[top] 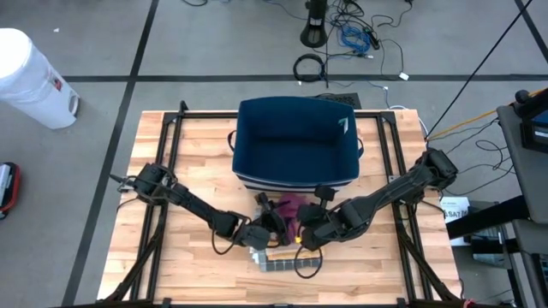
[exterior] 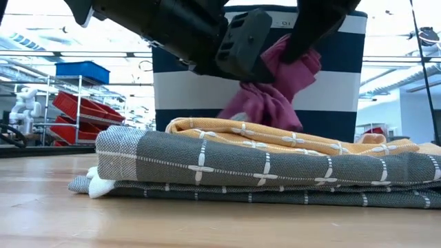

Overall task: Fold towel
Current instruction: Stack the stacked towels on the gray towel

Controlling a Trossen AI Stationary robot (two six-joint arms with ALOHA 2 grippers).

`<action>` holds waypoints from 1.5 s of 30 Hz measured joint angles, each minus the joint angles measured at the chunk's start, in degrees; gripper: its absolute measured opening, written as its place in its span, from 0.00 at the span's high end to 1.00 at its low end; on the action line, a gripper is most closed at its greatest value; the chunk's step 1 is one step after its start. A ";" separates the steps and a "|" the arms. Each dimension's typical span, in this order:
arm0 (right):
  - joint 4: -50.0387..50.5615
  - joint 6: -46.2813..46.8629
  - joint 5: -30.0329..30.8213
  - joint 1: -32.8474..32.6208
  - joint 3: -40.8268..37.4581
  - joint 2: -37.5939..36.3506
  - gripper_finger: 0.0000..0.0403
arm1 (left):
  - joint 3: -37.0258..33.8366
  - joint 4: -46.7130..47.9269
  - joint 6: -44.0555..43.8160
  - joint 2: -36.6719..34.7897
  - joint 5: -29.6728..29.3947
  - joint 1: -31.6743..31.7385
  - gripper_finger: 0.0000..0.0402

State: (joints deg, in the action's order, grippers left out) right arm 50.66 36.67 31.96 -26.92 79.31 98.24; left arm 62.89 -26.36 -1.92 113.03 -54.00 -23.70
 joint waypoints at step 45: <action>10.44 -15.44 -4.87 -5.77 0.06 1.75 1.00 | 0.04 22.39 31.15 -5.53 -4.73 -7.80 0.99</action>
State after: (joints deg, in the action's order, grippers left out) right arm 61.10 21.23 27.09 -32.69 79.36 99.99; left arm 62.94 -3.97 29.24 107.50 -58.72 -31.50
